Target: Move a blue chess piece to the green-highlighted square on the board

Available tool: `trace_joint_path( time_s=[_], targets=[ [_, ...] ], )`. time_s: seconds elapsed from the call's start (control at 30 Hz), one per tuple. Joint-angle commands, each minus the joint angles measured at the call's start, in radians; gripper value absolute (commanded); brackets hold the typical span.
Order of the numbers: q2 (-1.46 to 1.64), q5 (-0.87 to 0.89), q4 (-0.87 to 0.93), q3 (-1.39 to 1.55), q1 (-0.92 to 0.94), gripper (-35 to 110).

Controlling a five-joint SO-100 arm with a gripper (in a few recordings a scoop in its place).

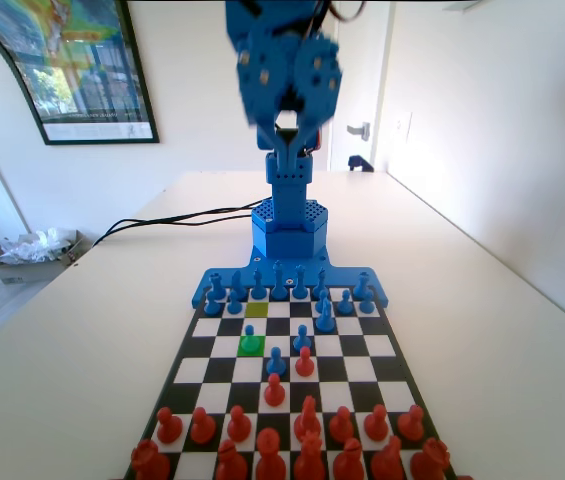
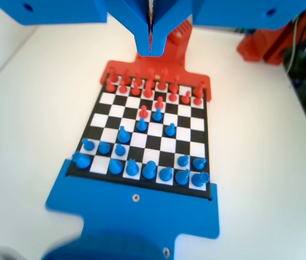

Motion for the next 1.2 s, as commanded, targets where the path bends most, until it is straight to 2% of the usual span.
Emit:
trace_joint_path(
  time_s=[0.0,0.33,0.57,1.17],
  targets=[
    [0.149,-0.023,0.098,-0.049,-0.006,1],
    [0.376,0.005,0.031,0.115,-0.031,1],
    [0.440,0.032,-0.060,0.160,-0.025,1],
    [0.548,0.040,-0.092,0.167,0.009,3]
  ],
)
